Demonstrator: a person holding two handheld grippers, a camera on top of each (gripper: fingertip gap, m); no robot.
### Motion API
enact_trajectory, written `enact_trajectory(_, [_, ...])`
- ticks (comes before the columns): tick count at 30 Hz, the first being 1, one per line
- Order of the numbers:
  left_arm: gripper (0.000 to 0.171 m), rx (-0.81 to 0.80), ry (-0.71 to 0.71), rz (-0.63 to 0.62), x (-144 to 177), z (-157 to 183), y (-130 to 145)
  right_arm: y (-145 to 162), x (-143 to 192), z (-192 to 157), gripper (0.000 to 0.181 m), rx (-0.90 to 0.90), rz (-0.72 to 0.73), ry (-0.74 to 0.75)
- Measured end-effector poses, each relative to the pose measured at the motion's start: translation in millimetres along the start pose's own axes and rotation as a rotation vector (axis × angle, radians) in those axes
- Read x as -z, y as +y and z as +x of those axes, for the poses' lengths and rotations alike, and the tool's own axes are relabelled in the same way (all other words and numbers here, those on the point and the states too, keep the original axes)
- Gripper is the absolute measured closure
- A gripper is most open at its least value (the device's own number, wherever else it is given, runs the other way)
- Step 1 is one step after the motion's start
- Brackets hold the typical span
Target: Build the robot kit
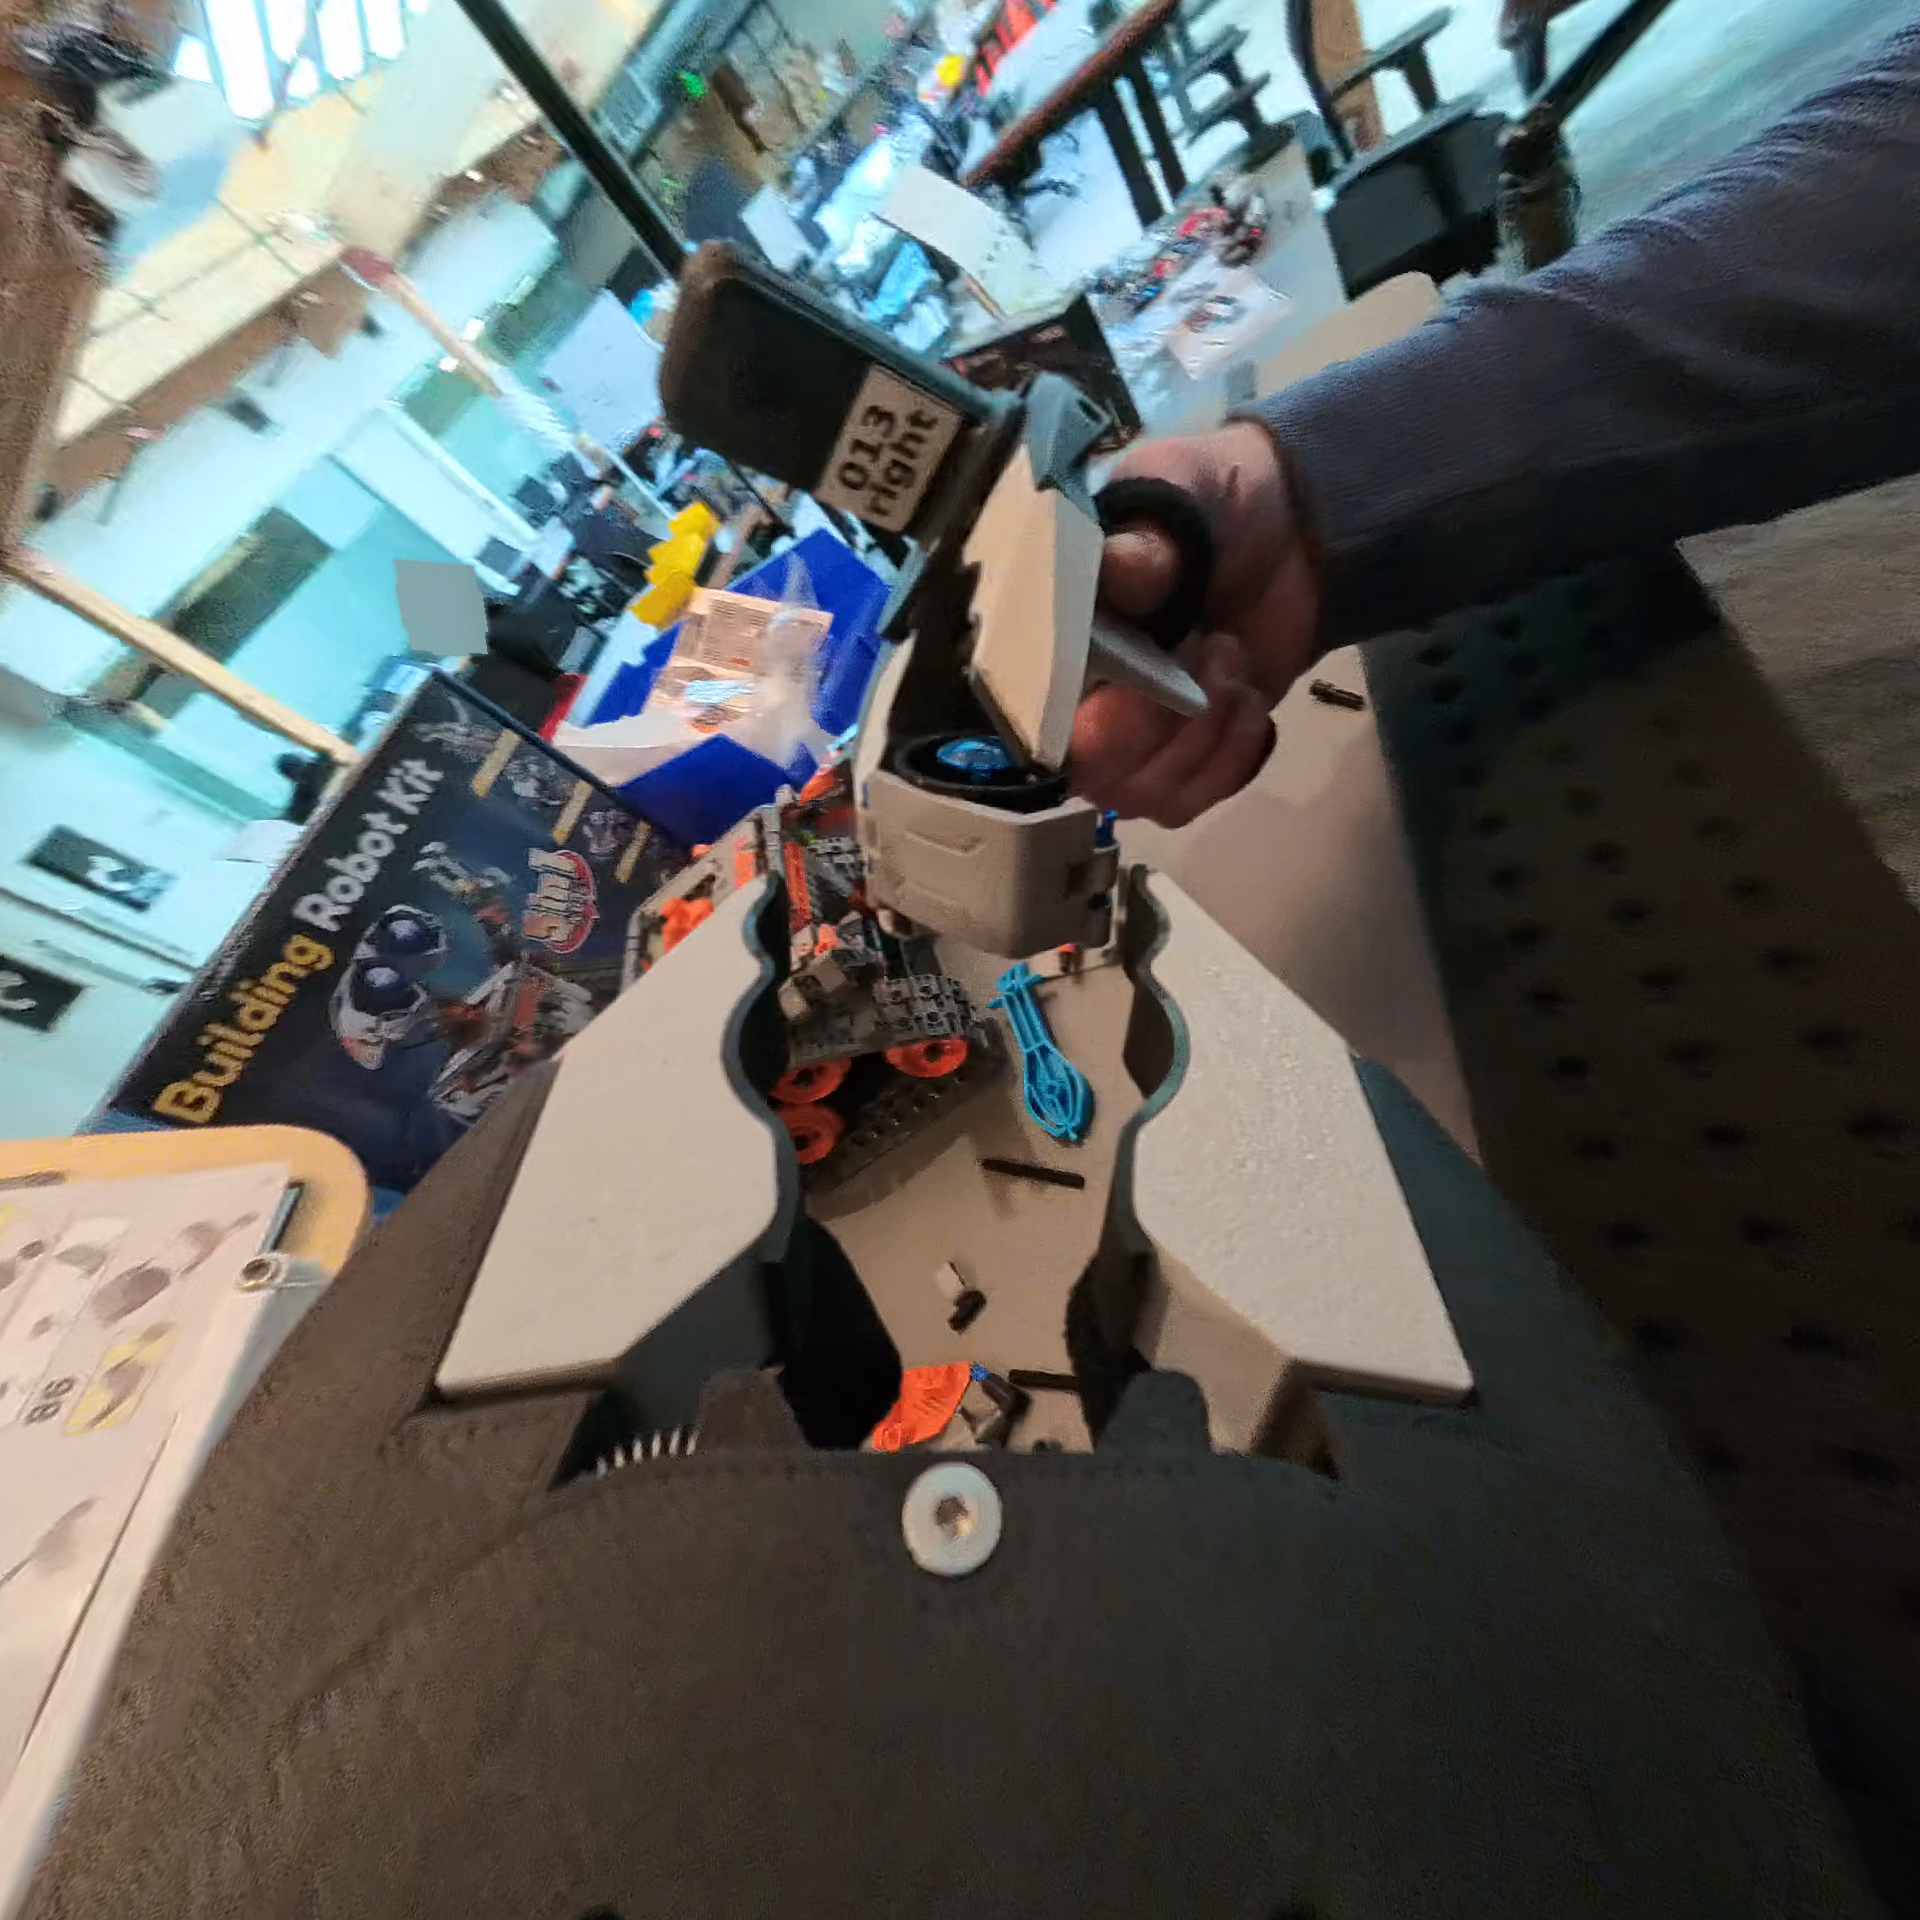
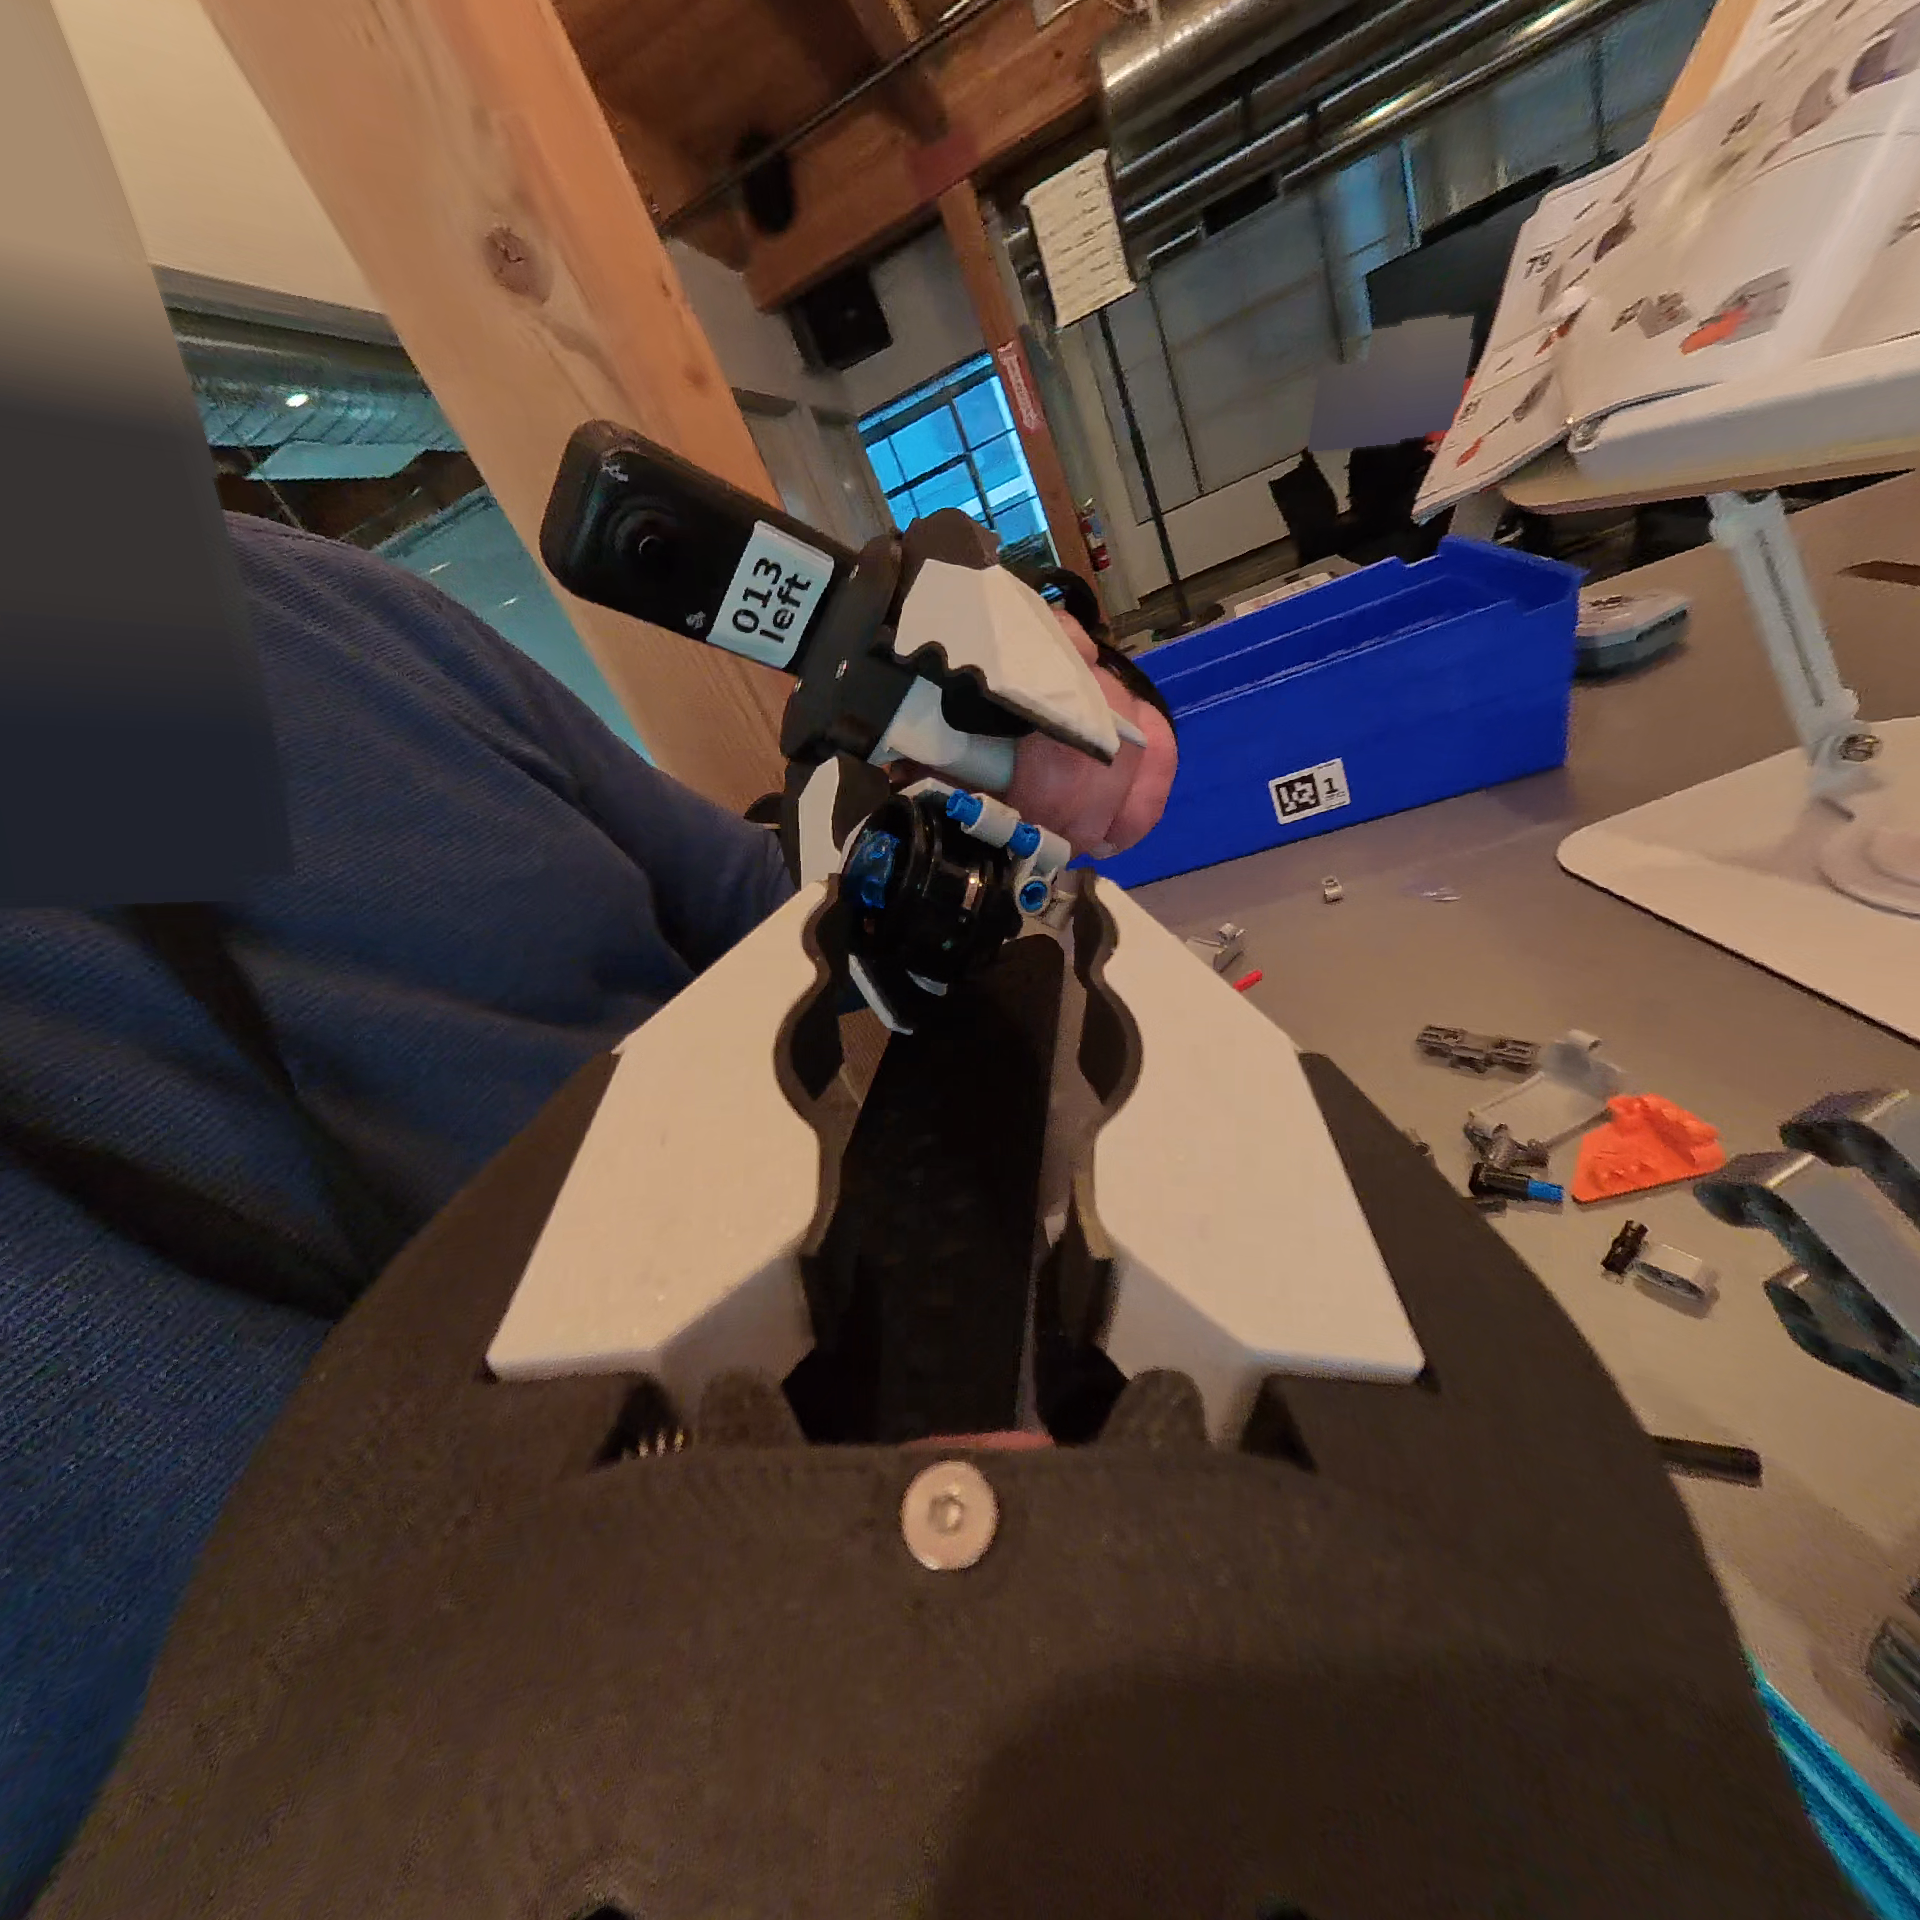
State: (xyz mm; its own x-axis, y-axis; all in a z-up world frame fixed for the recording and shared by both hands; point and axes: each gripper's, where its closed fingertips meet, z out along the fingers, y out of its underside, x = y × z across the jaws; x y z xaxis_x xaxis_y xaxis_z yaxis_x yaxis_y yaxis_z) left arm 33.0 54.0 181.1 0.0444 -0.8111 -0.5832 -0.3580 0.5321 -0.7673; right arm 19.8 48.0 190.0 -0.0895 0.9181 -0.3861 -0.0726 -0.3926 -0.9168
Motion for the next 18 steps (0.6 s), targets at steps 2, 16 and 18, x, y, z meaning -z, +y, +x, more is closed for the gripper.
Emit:
enact_trajectory(2, [0.117,0.005,0.093,0.009,-1,13,-3,7,-4,-3,0.140,-0.006,-0.047,-0.038])
enact_trajectory(16, [0.120,0.048,0.031,-0.117,-6,1,28,2,-1,22,0.133,0.206,-0.126,0.334])
enact_trajectory(18, [0.120,0.014,0.006,-0.138,-8,-1,30,5,-3,25,0.134,0.295,-0.202,0.422])
